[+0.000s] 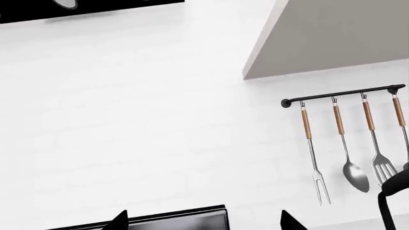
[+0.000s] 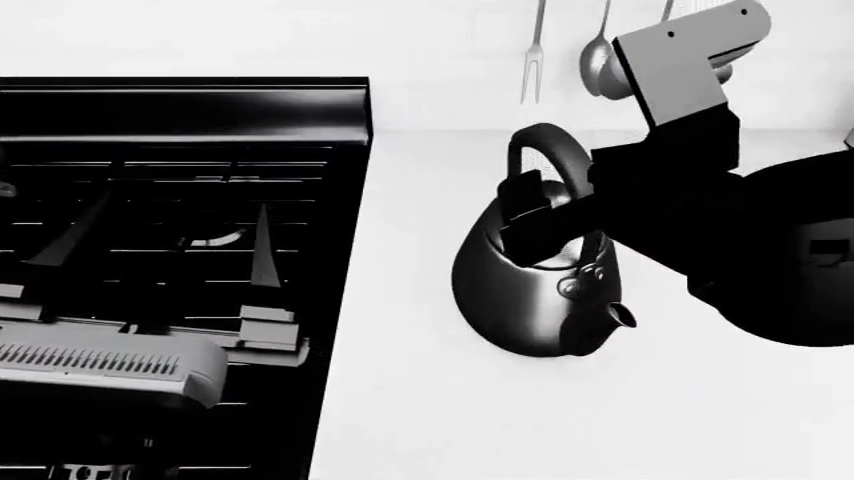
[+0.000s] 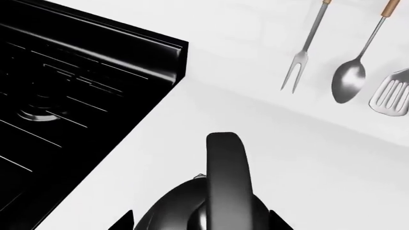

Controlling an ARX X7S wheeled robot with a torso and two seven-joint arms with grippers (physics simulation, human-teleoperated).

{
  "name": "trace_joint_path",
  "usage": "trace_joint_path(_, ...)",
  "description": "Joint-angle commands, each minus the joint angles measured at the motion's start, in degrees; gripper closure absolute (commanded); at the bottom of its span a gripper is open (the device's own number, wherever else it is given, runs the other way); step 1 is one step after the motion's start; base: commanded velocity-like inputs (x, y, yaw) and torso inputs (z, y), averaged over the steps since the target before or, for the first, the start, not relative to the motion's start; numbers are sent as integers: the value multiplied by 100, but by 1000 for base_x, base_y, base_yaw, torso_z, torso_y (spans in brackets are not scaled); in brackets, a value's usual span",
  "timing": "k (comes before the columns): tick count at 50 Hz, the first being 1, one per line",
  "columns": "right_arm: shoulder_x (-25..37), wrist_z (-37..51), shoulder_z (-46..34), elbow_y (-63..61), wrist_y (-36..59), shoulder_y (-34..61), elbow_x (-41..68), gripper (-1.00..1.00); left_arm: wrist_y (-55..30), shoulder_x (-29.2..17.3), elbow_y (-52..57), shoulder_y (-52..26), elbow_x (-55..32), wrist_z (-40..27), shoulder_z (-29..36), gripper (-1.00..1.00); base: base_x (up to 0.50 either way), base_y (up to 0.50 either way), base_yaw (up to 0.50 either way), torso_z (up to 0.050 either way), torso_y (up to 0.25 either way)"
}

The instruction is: Pick the kettle from the counter and place it on a stove burner. Then turn the burner on.

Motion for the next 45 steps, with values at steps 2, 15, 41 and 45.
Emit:
trace_joint_path(2, -94, -266, -65, 255, -120, -238, -298, -100, 28, -132, -6, -19, -148, -165, 40, -100, 0, 0, 0, 0, 0)
trace_joint_path(15, -138, -355, -131, 407, -181, -367, -505, -100, 89, -275, -28, -31, -282, -342, 105, -100, 0, 0, 0, 0, 0)
trace_joint_path(41, -49, -375, 62, 290, -441, -348, -671, 100, 163, -500, -45, -65, -516, -611, 180, -100, 0, 0, 0, 0, 0)
trace_joint_path(45, -21, -402, 212, 259, -621, -337, -674, 100, 174, -515, -56, -64, -544, -628, 169, -100, 0, 0, 0, 0, 0)
